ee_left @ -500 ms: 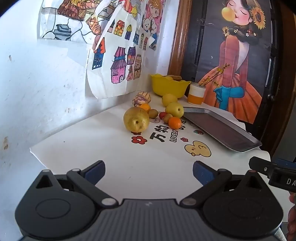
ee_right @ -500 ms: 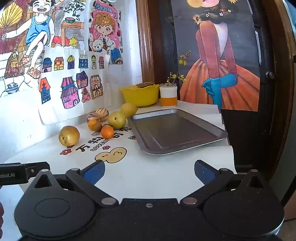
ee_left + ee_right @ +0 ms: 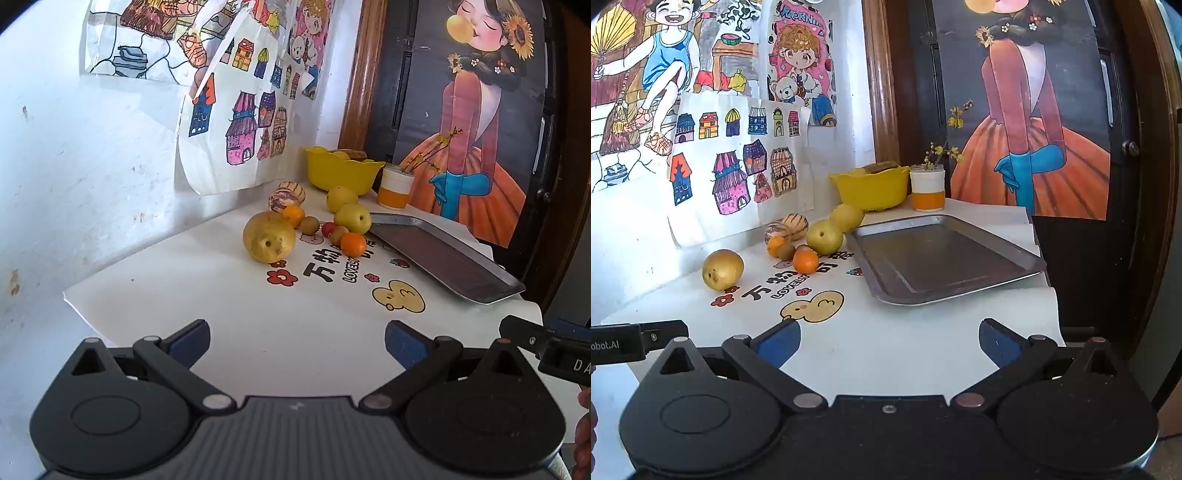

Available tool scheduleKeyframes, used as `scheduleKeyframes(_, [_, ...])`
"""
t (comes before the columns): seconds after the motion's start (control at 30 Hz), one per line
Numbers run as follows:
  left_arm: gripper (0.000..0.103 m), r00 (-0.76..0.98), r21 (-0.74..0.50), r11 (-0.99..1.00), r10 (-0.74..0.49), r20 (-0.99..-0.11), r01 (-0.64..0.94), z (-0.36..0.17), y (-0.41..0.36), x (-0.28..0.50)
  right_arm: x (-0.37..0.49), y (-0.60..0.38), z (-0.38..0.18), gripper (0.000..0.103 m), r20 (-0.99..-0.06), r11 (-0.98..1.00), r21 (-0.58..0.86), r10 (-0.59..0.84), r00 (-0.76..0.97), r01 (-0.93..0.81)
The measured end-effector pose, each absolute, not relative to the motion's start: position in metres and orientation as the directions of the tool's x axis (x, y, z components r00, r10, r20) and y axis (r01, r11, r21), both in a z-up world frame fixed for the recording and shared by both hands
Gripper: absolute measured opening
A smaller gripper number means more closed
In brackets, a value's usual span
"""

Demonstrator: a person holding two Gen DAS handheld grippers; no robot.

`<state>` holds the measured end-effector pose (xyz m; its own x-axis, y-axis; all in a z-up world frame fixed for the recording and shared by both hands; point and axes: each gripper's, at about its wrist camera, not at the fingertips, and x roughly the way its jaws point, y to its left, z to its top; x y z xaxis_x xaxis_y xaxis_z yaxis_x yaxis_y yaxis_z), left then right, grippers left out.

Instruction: Organize fruits

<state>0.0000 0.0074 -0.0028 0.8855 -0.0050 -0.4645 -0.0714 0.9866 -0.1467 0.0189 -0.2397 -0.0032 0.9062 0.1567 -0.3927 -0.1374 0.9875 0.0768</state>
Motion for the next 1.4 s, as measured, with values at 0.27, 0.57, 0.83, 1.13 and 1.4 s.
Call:
scheduleKeyframes(0.27, [0.103,0.885,-0.148,0.986,-0.005,-0.466,-0.073,-0.0029,0.0084,0.0025,0.0168,-0.2379,-0.0071,0.102,-0.397,0.988,0.079,0.157,0.904,-0.137])
scheduleKeyframes(0.57, [0.103,0.885,-0.15,0.986,-0.007,-0.465,-0.071,-0.0077,0.0135,0.0047,0.0169,-0.2379,-0.0071,0.102,-0.399,0.987,0.079,0.157,0.903,-0.137])
scheduleKeyframes(0.83, [0.103,0.884,-0.151,0.986,-0.004,-0.467,-0.075,-0.0105,0.014,0.005,0.0178,-0.2378,-0.0078,0.102,-0.401,0.987,0.079,0.157,0.903,-0.137])
scheduleKeyframes(1.13, [0.103,0.883,-0.152,0.985,-0.004,-0.469,-0.076,-0.0112,0.015,0.0054,0.0184,-0.2377,-0.0072,0.102,-0.403,0.987,0.079,0.157,0.902,-0.137])
scheduleKeyframes(1.4, [0.103,0.883,-0.153,0.985,-0.004,-0.47,-0.076,-0.0102,0.014,0.0053,0.0173,-0.2353,-0.011,0.102,-0.407,0.987,0.077,0.158,0.9,-0.139])
